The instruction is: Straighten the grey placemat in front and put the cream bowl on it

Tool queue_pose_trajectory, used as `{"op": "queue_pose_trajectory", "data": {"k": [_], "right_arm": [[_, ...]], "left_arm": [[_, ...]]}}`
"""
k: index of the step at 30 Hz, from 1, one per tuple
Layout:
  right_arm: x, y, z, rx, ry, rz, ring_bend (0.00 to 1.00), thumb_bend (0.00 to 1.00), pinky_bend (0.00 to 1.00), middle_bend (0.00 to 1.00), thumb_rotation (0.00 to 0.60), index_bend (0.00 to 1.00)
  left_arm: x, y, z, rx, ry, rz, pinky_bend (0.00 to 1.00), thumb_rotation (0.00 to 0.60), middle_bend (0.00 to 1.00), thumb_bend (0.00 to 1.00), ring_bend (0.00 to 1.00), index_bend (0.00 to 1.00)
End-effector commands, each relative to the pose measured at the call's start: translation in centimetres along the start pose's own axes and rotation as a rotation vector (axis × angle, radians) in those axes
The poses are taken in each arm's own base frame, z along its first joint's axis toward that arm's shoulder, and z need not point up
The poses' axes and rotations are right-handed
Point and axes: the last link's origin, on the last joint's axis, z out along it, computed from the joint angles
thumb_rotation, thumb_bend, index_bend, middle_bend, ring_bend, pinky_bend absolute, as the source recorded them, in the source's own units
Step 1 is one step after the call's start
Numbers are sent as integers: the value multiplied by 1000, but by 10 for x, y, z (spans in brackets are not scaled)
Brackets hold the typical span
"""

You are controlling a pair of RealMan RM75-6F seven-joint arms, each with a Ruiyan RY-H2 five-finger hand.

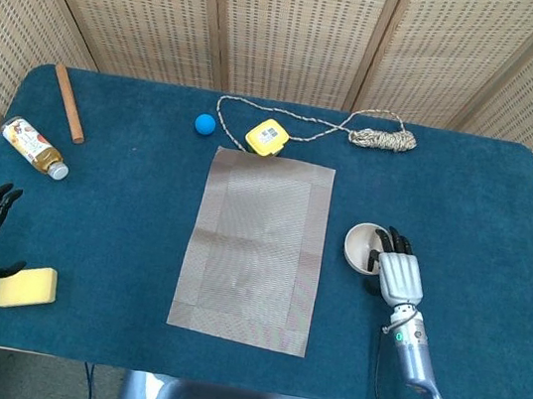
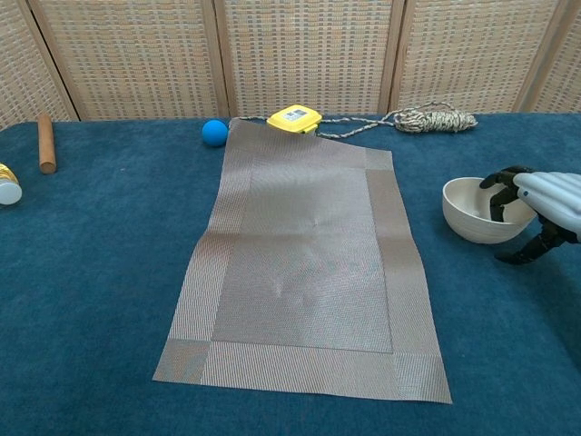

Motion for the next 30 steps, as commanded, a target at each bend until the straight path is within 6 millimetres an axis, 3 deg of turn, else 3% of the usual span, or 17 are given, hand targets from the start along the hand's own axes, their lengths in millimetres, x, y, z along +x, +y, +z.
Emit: {"op": "queue_pose_trajectory", "data": {"k": [1, 19, 30], "right_arm": [[-6, -3, 7, 0, -4, 6, 0, 387, 187, 249, 600, 705], [5, -36, 41, 70, 67, -31, 51, 409, 238, 346, 600, 776], [12, -37, 49, 59, 118, -43, 59, 415, 242, 366, 600, 795]], "left_arm": [[0, 0, 0, 1, -1, -3, 0, 600, 0, 106, 0, 5], [-1, -2, 4, 5, -5, -21, 0, 600, 0, 106, 0, 8], [-3, -3, 5, 6, -15, -22, 0, 600, 0, 107, 0, 9]]}}
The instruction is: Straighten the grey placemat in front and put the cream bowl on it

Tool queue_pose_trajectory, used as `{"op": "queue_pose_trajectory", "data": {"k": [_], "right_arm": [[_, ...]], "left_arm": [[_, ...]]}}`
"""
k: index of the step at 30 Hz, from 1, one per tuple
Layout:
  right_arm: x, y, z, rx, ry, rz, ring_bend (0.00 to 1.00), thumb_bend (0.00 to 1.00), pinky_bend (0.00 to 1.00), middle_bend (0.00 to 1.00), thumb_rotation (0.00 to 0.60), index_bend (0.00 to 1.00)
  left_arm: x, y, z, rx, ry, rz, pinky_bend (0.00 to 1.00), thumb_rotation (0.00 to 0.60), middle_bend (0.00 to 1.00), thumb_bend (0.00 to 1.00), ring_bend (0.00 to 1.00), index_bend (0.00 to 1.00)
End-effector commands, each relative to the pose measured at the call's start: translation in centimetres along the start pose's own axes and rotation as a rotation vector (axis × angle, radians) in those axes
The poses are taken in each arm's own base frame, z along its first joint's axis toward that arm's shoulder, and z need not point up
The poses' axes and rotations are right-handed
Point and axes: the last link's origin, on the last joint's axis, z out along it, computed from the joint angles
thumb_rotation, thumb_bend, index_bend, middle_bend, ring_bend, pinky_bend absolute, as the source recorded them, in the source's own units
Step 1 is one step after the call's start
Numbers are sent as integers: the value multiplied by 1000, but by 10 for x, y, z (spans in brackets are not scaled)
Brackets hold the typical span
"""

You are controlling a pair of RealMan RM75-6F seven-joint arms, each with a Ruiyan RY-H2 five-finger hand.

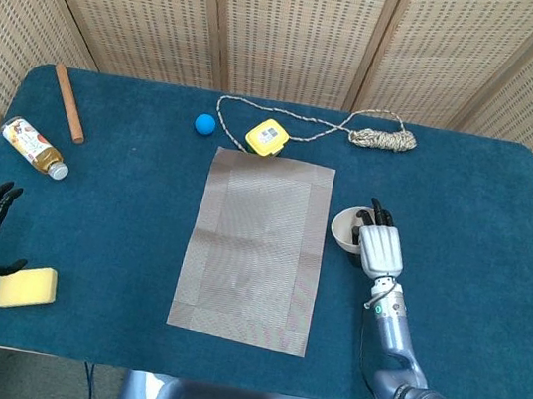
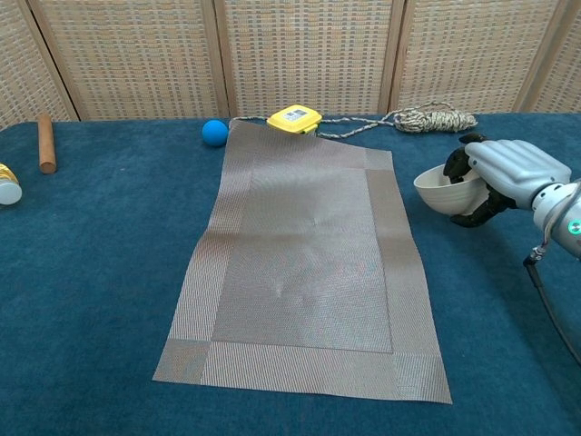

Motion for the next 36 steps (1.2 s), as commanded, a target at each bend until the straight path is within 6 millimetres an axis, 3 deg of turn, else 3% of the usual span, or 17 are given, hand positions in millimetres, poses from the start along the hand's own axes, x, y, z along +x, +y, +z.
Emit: {"op": "queue_pose_trajectory", "data": {"k": [1, 12, 17, 24, 36], "right_arm": [[4, -2, 3, 4, 24, 13, 61, 415, 244, 366, 600, 796], [25, -3, 44, -58, 102, 41, 71, 414, 247, 366, 600, 797], [30, 18, 64, -143, 80, 7, 76, 407, 244, 366, 600, 794], [40, 54, 75, -262, 66, -63, 76, 379, 231, 353, 600, 787], [49, 107, 70, -425, 13, -106, 76, 366, 211, 340, 600, 780]], "left_arm": [[0, 0, 0, -1, -1, 1, 0, 600, 0, 106, 0, 9], [2, -1, 1, 7, 4, -5, 0, 600, 0, 106, 0, 9], [2, -1, 1, 4, -1, -4, 0, 600, 0, 106, 0, 9], [-1, 1, 1, -4, -11, 1, 0, 600, 0, 106, 0, 9], [-6, 4, 2, -16, -27, 13, 0, 600, 0, 106, 0, 9]]}}
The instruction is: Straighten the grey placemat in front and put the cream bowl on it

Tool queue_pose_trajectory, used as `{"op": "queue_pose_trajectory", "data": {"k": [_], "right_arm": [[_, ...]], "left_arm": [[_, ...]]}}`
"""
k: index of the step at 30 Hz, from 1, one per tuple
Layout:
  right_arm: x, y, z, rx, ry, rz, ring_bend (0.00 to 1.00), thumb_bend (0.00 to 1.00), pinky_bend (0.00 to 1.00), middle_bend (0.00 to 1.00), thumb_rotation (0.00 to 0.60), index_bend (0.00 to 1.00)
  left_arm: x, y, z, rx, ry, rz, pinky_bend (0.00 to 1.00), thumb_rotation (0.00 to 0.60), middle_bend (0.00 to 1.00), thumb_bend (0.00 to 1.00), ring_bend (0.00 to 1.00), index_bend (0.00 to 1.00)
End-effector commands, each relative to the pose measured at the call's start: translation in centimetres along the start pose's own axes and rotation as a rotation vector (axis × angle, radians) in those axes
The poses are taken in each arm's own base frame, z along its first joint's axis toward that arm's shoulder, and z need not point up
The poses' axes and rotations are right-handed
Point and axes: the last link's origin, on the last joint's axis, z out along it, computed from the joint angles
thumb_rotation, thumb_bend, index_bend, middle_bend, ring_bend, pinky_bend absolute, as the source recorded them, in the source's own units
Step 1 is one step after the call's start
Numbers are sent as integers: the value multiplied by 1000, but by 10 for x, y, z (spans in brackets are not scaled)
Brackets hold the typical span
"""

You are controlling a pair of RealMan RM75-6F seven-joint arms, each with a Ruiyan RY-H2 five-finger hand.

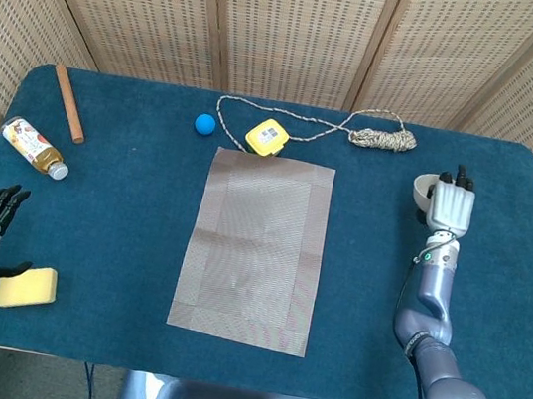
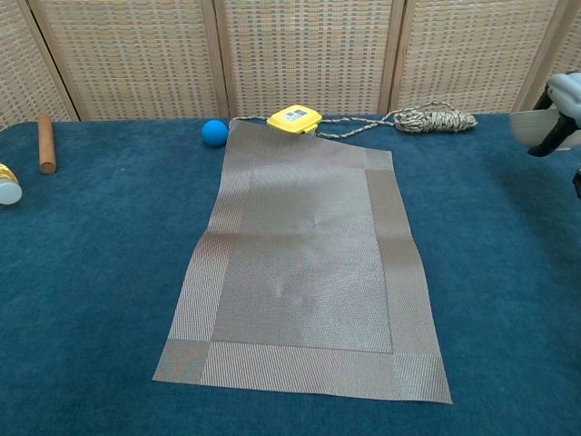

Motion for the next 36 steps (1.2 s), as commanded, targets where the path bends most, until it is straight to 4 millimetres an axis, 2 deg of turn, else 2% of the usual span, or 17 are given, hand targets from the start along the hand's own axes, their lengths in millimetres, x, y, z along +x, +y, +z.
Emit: {"op": "queue_pose_trajectory", "data": {"k": [1, 20, 36], "right_arm": [[-3, 11, 0, -31, -21, -8, 76, 366, 210, 340, 600, 780], [-14, 50, -7, -114, -88, -45, 74, 361, 186, 315, 600, 772], [-26, 63, -16, -123, -131, -45, 0, 280, 100, 186, 600, 662]], "left_arm": [[-1, 1, 0, -4, -2, 2, 0, 600, 0, 106, 0, 9], [-5, 5, 1, -22, -11, 5, 0, 600, 0, 106, 0, 9], [-3, 6, -1, -31, -9, -1, 0, 600, 0, 106, 0, 9]]}}
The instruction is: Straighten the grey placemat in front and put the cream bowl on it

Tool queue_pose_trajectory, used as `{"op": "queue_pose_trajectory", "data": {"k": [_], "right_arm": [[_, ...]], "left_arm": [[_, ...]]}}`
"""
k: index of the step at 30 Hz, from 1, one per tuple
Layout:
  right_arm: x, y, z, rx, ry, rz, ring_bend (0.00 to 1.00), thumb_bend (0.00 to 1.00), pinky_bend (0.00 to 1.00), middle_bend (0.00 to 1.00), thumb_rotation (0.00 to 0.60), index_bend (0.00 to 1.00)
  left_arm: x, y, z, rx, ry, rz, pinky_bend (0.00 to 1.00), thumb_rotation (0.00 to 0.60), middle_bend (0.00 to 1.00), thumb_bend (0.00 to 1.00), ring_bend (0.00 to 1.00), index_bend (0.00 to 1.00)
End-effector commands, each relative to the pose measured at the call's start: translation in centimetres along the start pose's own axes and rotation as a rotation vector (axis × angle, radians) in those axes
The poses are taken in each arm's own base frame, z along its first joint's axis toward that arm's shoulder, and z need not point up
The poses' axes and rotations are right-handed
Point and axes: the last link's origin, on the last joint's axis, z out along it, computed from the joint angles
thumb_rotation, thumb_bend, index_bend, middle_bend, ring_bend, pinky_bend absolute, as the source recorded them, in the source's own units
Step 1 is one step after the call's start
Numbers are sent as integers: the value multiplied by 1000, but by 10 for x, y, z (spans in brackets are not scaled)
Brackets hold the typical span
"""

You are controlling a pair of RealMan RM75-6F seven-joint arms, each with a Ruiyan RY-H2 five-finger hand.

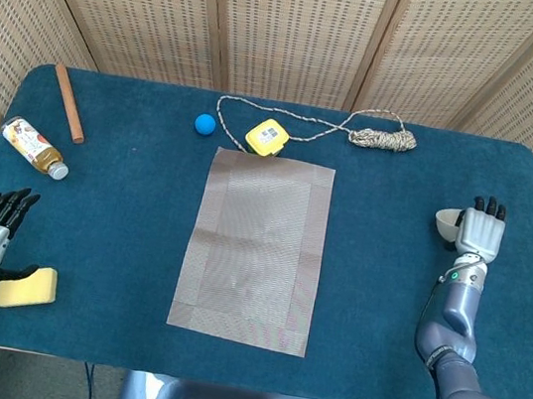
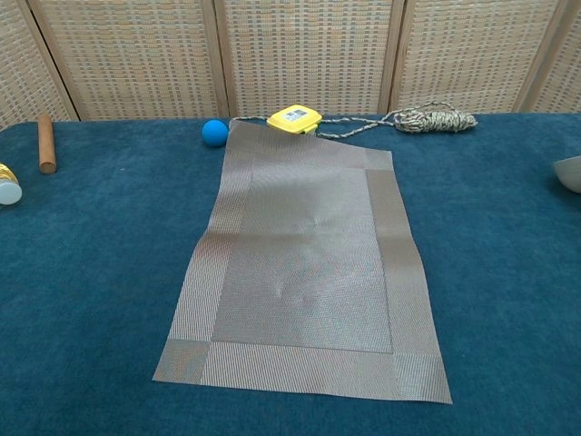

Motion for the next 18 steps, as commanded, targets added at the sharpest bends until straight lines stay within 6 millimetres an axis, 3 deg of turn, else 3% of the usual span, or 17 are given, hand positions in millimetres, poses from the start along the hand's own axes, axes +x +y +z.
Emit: {"op": "queue_pose_trajectory", "data": {"k": [1, 8, 14, 18], "right_arm": [[-3, 2, -2, 4, -5, -2, 0, 277, 88, 168, 600, 644], [-5, 1, -9, 37, 21, 11, 0, 256, 0, 2, 600, 353], [-3, -4, -26, 119, 97, 36, 0, 230, 0, 0, 600, 114], [-2, -2, -50, 185, 134, 64, 0, 214, 0, 0, 600, 62]], "left_arm": [[1, 0, -1, -2, 2, -2, 0, 600, 0, 106, 0, 9], [3, 1, -2, -9, 9, -6, 0, 600, 0, 107, 0, 9], [5, 2, -4, -16, 15, -3, 0, 600, 0, 106, 0, 9], [8, 2, -6, -19, 25, -7, 0, 600, 0, 107, 0, 9]]}}
